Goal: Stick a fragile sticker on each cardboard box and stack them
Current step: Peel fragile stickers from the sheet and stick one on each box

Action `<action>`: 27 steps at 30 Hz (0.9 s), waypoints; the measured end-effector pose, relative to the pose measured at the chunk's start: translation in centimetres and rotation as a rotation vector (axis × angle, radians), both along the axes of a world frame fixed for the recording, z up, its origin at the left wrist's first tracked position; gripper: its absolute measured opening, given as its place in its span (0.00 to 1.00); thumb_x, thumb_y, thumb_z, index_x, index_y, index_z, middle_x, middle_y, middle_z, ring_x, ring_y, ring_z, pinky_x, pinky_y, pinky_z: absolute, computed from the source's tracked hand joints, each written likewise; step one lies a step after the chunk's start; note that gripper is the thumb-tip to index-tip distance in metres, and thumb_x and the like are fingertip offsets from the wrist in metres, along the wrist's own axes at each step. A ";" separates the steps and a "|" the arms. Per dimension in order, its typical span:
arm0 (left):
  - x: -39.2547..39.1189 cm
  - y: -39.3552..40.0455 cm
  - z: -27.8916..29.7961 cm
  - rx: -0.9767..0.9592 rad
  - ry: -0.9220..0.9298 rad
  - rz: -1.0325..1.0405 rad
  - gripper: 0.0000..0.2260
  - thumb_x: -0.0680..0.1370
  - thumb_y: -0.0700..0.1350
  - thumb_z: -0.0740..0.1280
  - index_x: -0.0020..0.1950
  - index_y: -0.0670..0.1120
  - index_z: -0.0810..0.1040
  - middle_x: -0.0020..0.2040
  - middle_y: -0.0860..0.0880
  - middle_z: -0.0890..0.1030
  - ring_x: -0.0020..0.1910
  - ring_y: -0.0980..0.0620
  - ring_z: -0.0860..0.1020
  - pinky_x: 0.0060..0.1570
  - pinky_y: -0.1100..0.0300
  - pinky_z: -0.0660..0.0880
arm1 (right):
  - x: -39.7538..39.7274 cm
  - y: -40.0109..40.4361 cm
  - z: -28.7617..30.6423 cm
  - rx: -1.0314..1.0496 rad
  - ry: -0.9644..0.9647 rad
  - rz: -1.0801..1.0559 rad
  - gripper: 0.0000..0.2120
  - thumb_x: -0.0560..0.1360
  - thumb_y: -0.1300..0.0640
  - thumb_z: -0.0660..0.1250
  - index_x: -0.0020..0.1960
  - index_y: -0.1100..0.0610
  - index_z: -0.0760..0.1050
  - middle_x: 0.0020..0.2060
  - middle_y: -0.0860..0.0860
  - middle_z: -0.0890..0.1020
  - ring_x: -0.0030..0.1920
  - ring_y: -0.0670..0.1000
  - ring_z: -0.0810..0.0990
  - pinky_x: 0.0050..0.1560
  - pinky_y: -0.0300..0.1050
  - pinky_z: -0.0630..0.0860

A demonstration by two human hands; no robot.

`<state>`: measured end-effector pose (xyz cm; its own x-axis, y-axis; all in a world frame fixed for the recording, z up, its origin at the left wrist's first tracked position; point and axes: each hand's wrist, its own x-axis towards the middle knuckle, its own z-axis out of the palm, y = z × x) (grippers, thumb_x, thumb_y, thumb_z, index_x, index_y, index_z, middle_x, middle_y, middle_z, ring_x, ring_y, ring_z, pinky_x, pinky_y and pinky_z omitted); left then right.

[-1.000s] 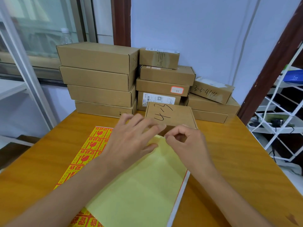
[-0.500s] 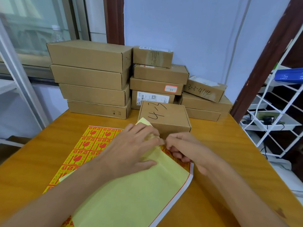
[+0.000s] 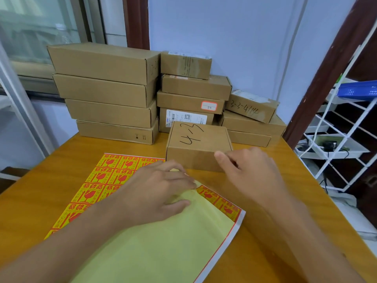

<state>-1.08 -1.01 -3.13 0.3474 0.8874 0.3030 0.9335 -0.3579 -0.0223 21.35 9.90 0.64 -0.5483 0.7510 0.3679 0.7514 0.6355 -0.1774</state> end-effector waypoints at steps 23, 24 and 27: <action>0.7 0.6 -1.4 -0.348 0.016 -0.008 0.28 0.84 0.64 0.46 0.82 0.60 0.40 0.81 0.66 0.38 0.76 0.67 0.31 0.72 0.66 0.28 | -2.1 -1.6 -2.4 -0.225 -0.179 0.136 0.13 0.74 0.48 0.66 0.38 0.56 0.79 0.30 0.50 0.80 0.34 0.52 0.77 0.38 0.49 0.77; 0.7 0.6 -1.4 -0.349 0.014 -0.007 0.28 0.84 0.64 0.46 0.82 0.61 0.40 0.81 0.66 0.38 0.76 0.67 0.32 0.72 0.67 0.28 | -2.0 -1.4 -2.4 -0.314 -0.129 0.131 0.14 0.74 0.49 0.67 0.37 0.59 0.78 0.28 0.53 0.78 0.31 0.53 0.73 0.35 0.50 0.74; 0.7 0.6 -1.3 -0.364 0.011 -0.008 0.28 0.84 0.64 0.45 0.82 0.62 0.39 0.80 0.67 0.38 0.77 0.67 0.32 0.73 0.66 0.29 | -1.2 -0.7 -1.6 -0.657 0.077 0.098 0.18 0.76 0.52 0.69 0.32 0.60 0.70 0.29 0.54 0.67 0.31 0.53 0.64 0.34 0.48 0.63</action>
<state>-0.38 -0.44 -4.42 0.3559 0.9338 -0.0364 0.9312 -0.3511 0.0977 20.17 9.16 -1.00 -0.6159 0.7803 -0.1084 0.6655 0.4418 -0.6016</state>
